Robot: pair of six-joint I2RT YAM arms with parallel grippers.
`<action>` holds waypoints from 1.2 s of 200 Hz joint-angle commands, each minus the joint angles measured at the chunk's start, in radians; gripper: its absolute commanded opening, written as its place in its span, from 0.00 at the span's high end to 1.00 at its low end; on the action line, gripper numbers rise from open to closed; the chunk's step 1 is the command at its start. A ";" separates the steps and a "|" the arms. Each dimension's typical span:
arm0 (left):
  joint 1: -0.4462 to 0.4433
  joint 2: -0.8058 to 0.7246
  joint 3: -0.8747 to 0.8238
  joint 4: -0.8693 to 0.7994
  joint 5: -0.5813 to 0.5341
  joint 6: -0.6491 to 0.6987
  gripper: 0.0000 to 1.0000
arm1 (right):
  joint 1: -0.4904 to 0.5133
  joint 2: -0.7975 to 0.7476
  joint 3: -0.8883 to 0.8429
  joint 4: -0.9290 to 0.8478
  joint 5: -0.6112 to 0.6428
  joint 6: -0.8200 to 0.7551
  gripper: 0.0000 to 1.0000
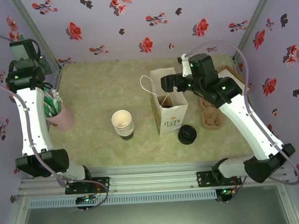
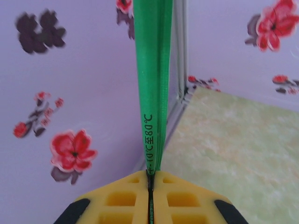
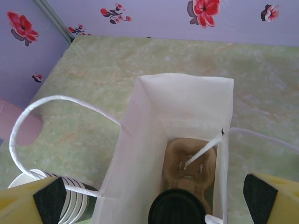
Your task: Pack the takeout coffee
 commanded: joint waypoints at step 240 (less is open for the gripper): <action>0.104 -0.198 -0.661 0.384 0.048 -0.036 0.75 | -0.099 -0.099 -0.184 0.192 -0.124 0.018 0.01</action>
